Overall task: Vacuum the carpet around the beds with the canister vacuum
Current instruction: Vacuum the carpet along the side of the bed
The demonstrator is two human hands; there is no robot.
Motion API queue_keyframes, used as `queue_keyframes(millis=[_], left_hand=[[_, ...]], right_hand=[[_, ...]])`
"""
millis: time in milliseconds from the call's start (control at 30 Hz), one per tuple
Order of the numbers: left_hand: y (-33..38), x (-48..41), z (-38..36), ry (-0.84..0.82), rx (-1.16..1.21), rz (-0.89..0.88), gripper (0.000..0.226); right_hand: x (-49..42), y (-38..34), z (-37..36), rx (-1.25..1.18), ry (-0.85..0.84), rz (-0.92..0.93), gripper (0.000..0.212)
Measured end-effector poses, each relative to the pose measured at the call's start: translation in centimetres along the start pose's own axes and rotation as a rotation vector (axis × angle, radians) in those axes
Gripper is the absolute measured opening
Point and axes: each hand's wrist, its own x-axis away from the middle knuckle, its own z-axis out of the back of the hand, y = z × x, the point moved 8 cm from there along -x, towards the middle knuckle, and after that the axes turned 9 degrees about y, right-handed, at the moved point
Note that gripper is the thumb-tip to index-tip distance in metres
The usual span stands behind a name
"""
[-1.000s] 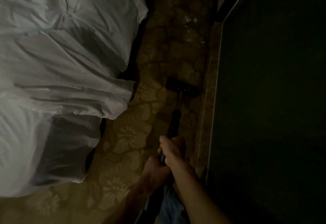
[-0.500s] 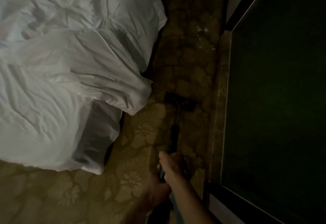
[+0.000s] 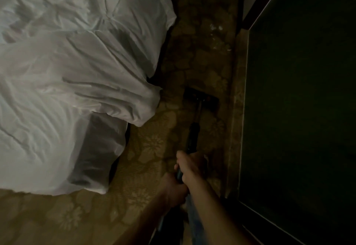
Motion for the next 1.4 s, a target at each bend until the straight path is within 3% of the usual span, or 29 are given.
queue_keyframes(millis=[367, 433, 733, 900, 1033, 1067, 1167, 1267, 1400], left_hand=[[13.5, -8.6, -1.6, -0.035, -0.059, -0.078, 0.022], [16.0, -10.1, -1.7, -0.007, -0.078, -0.070, 0.019], [29.1, -18.9, -1.9, -0.004, -0.046, -0.074, 0.051], [34.1, -24.0, -0.1, -0.005, -0.034, -0.105, 0.038], [37.3, -27.6, 1.0, -0.035, -0.004, -0.118, 0.062], [37.7, -28.7, 0.9, -0.051, 0.005, -0.098, 0.059], [39.4, -31.0, 1.8, -0.048, -0.020, -0.105, 0.021], [40.9, -32.8, 2.5, -0.026, -0.004, -0.091, 0.018], [43.1, -34.5, 2.6, -0.052, 0.011, -0.062, 0.017]], right_hand=[[-8.6, -12.8, 2.3, -0.099, 0.019, -0.005, 0.019], [-10.0, -15.3, 2.7, -0.107, 0.011, -0.006, 0.027], [-17.4, -29.8, 3.2, -0.134, -0.018, 0.032, 0.038], [-20.1, -36.3, 1.3, -0.133, -0.043, 0.034, 0.019], [-22.3, -40.2, -0.9, -0.171, -0.054, -0.003, 0.044], [-22.8, -41.0, -1.4, -0.176, -0.043, -0.010, 0.044], [-24.2, -43.1, -2.3, -0.159, -0.016, -0.025, 0.030], [-25.1, -45.5, -2.4, -0.135, 0.013, -0.022, 0.009], [-26.5, -48.0, -2.7, -0.121, 0.012, -0.026, 0.011]])
